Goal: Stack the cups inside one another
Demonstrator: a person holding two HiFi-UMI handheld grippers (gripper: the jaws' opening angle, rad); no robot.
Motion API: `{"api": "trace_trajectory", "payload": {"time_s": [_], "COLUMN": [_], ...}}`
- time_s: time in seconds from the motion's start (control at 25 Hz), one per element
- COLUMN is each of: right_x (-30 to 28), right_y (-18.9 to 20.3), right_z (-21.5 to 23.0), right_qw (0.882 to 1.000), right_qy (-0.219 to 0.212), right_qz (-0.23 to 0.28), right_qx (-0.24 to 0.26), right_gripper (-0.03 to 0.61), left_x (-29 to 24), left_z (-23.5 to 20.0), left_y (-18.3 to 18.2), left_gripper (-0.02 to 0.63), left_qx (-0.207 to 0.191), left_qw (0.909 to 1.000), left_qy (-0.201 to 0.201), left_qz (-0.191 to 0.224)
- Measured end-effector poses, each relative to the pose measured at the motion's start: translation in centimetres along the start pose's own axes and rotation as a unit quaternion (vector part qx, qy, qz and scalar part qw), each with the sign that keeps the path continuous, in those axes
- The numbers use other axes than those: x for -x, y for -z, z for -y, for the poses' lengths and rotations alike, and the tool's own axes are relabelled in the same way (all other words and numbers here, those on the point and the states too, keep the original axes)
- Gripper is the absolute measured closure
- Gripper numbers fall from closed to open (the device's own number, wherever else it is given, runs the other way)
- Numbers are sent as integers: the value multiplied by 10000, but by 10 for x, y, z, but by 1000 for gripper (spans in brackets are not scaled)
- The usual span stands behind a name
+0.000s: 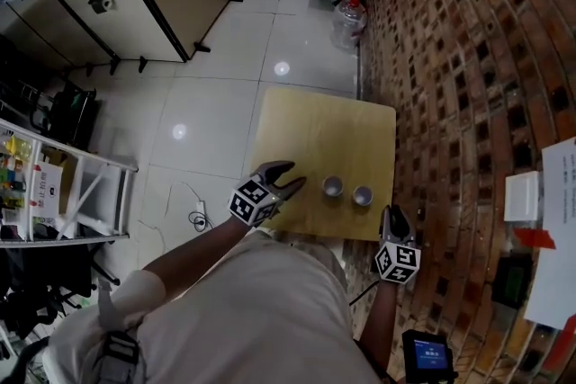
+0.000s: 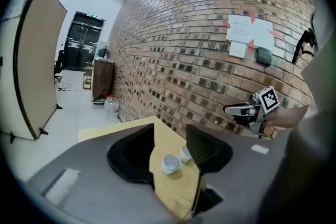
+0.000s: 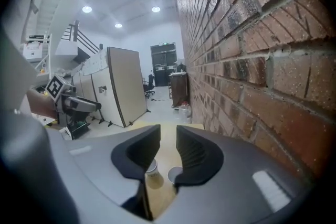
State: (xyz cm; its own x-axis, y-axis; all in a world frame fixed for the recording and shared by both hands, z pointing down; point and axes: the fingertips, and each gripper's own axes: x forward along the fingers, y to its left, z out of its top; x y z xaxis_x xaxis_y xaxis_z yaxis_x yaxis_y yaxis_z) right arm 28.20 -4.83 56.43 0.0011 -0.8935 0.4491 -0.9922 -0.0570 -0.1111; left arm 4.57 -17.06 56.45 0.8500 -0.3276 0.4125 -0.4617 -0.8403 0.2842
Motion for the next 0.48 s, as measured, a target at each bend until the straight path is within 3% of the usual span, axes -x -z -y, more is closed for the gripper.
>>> {"api": "trace_trajectory", "payload": {"time_s": [0.04, 0.12, 0.28, 0.48], "right_x": [-2, -6, -19, -46], "right_y": [1, 4, 13, 50], "right_z": [0, 1, -1, 3], "right_qw": [10000, 9998, 9990, 9935], "right_qy": [-48, -146, -289, -350], "right_qz": [-21, -87, -223, -786], "right_qx": [26, 81, 244, 741], "right_gripper": [489, 489, 488, 488], "left_x": [-2, -7, -10, -6], "left_z": [-1, 0, 8, 12], "left_y": [5, 18, 23, 25], "left_gripper": [439, 453, 427, 420], "left_qx": [126, 332, 56, -133], "left_qw": [9998, 9986, 9980, 9969], "left_qy": [-114, -321, -577, -673], "left_qz": [-74, -263, -247, -387]}}
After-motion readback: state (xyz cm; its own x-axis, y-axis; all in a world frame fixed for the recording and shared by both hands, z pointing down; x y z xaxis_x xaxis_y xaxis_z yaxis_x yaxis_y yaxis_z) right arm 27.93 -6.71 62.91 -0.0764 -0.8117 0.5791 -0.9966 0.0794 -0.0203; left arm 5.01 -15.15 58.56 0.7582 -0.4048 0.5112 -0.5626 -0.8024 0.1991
